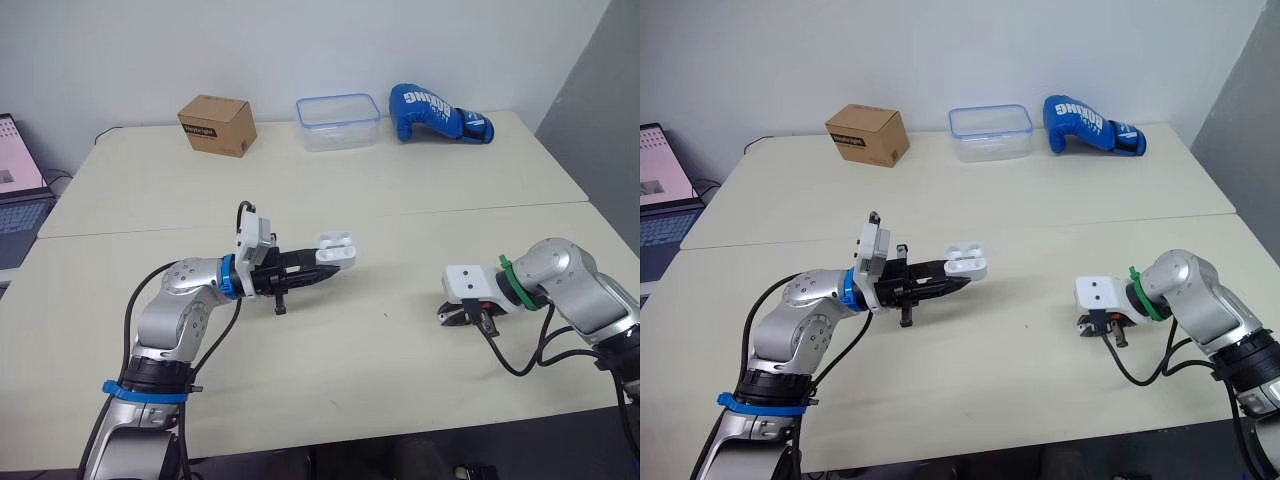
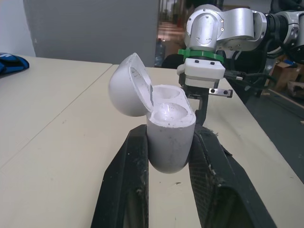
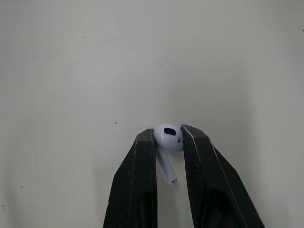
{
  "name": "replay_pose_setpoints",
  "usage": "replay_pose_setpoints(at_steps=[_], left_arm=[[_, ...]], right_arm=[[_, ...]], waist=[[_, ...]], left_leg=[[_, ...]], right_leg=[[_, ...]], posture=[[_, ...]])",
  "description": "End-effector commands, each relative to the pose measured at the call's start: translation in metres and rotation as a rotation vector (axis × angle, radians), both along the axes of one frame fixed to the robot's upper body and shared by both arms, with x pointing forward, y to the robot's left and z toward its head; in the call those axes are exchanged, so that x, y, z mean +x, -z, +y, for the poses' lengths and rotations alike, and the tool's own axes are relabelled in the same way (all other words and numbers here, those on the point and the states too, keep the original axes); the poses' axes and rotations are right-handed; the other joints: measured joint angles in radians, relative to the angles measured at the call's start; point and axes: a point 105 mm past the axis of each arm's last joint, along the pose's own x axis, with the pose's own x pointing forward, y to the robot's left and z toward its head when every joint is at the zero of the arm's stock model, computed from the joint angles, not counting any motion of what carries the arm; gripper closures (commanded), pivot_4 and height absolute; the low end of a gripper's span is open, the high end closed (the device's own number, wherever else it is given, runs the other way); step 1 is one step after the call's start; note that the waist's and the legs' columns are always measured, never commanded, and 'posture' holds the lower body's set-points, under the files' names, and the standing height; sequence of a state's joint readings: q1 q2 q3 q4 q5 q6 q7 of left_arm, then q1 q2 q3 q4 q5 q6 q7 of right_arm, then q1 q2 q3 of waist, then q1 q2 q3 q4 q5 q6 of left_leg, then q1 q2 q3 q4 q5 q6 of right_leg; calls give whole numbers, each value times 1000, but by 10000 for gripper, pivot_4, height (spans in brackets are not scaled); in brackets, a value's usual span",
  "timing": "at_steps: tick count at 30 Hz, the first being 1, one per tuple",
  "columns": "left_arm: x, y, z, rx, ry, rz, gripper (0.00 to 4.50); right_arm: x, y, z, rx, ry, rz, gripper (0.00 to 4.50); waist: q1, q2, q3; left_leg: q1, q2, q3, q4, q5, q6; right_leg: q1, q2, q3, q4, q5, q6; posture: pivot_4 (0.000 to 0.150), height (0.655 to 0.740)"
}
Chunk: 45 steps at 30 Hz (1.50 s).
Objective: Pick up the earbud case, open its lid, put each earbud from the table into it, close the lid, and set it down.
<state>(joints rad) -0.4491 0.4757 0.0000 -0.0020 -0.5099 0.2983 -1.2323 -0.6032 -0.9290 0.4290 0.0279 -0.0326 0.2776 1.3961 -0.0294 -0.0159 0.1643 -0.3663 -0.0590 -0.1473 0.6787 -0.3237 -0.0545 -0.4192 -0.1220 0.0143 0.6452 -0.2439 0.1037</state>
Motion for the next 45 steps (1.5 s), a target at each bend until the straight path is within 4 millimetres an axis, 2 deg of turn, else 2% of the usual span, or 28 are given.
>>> replay_pose_setpoints(at_steps=[1,7,8,10,14,25,38,45], left_arm=[[-4,-10,-2,-2,19,-53,37283],[-4,-10,-3,-4,22,-54,37283],[-4,-10,-3,-3,22,-54,37283],[-4,-10,-3,-3,22,-55,37283],[-4,-11,-3,-4,21,-58,37283],[-3,-11,-5,-9,19,-61,37283],[-3,-9,-7,-11,18,-61,37283],[-3,-9,-8,-9,20,-62,37283]], right_arm=[[3,-3,1,-21,-29,-31,40916],[3,-1,-2,-39,-28,-20,40916],[3,-1,-2,-39,-25,-16,35316],[3,-1,-1,-32,-21,-14,31391],[4,-4,-2,-65,-18,-36,17748],[-3,-17,6,-233,18,-65,17748],[-5,-8,18,-359,51,-98,17748],[-8,-10,24,-413,24,-102,17748]], waist=[[0,0,0],[0,0,0],[0,0,0],[0,0,0],[0,0,0],[0,0,0],[0,-1,0],[0,-1,-1]], left_leg=[[0,0,0,0,0,0],[0,0,0,0,0,0],[0,0,0,0,0,0],[0,0,0,0,0,0],[0,0,0,0,0,0],[0,0,0,0,0,0],[0,0,0,0,0,0],[0,0,0,0,0,0]], right_leg=[[0,0,0,0,0,0],[0,0,0,0,0,0],[0,0,0,0,0,0],[0,0,0,0,0,0],[0,0,0,0,0,0],[0,0,0,0,0,0],[0,0,0,0,0,0],[0,0,0,1,0,0]], posture=[[1500,7307],[1500,7307],[1500,7307],[1500,7307],[1500,7307],[1500,7307],[1500,7307],[1500,7307]])
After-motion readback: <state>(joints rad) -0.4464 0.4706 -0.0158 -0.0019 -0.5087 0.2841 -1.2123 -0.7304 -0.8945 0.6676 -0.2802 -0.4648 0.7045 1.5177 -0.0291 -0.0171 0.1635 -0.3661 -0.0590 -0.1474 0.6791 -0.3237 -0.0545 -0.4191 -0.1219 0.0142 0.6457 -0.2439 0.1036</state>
